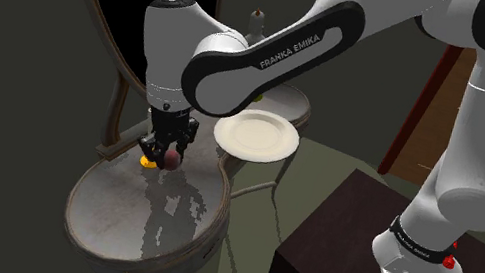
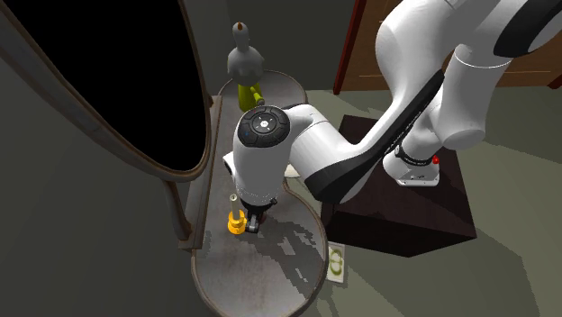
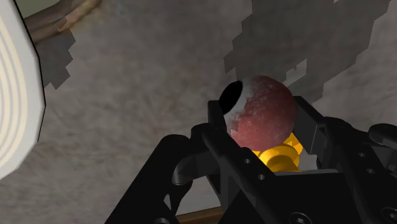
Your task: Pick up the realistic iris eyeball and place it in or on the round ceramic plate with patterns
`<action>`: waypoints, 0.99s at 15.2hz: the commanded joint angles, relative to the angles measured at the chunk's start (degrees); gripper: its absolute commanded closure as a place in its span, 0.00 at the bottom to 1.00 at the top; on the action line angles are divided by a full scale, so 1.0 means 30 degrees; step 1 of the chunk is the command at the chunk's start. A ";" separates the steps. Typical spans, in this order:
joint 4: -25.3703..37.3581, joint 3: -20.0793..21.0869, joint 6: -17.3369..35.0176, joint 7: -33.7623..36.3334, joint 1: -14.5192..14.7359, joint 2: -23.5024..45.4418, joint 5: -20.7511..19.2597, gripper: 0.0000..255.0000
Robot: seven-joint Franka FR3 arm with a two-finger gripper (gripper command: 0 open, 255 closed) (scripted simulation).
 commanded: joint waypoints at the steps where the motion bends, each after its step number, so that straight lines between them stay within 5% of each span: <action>1: 0.0001 0.0000 0.0000 0.0000 0.0000 -0.0001 0.0000 1.00; 15: 0.2008 0.0252 -0.2769 -0.0599 -0.0162 -0.0962 0.0843 1.00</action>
